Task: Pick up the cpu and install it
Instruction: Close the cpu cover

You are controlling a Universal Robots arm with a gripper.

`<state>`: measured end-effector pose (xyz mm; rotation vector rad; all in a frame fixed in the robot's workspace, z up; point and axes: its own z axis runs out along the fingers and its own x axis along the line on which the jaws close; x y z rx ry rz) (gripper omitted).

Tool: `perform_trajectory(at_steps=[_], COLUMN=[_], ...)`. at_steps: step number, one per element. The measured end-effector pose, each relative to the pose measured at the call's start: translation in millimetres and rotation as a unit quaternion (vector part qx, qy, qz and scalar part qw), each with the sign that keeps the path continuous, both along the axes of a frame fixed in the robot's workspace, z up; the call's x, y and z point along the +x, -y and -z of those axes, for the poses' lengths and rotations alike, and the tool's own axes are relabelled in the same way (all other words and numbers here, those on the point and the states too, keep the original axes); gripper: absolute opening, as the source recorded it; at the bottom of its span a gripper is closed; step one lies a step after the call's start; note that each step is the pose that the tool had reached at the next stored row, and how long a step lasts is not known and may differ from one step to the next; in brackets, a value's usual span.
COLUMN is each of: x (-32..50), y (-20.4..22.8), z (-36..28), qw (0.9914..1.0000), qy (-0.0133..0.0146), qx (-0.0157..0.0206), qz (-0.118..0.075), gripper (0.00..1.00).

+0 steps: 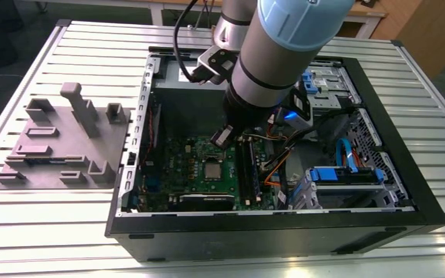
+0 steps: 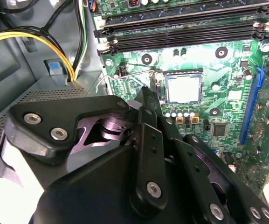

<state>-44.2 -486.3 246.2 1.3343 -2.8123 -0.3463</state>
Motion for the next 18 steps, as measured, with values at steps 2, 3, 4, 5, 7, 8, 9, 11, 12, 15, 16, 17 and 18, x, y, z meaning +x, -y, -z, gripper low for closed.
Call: perform_trajectory(at_steps=[2, 3, 4, 5, 7, 8, 9, 11, 12, 15, 16, 17, 18], x=[0.0, 0.0, 0.0, 0.0, 0.0, 0.0, 0.0, 0.0, 0.0, 0.0, 0.0, 0.0, 0.0], y=[0.9, 1.5, 2.0, 2.6, 3.8, 4.4, 5.1, 6.1, 6.3, 6.6, 6.6, 6.7, 6.7], z=[0.0, 0.0, 0.0, 0.0, 0.0, 0.0, -0.1, 0.0, 0.0, 0.0, 0.0, 0.0, 0.0], qw=[1.0, 1.0, 1.0, 1.0, 1.0, 1.0, 1.0, 1.0, 1.0, 1.0, 1.0, 1.0, 1.0], qy=[0.0, 0.0, 0.0, 0.0, 0.0, 0.0, 0.0, 0.0, 0.0, 0.0, 0.0, 0.0, 0.0], qx=[0.0, 0.0, -0.0001, -0.0001, -0.0002, -0.0003, -0.0004, -0.0005, -0.0005, -0.0005, -0.0005, -0.0005, -0.0005], qz=[0.0, 0.0, 0.0, 0.0, 0.0, 0.0, 0.0, 0.0, 0.0, 0.0, 0.0, 0.0, 0.0], gripper=[0.1, 0.1, 0.1, 0.1, 0.1, 0.1, 0.1, 0.1, 0.1, 0.1, 0.1, 0.1, 0.1])
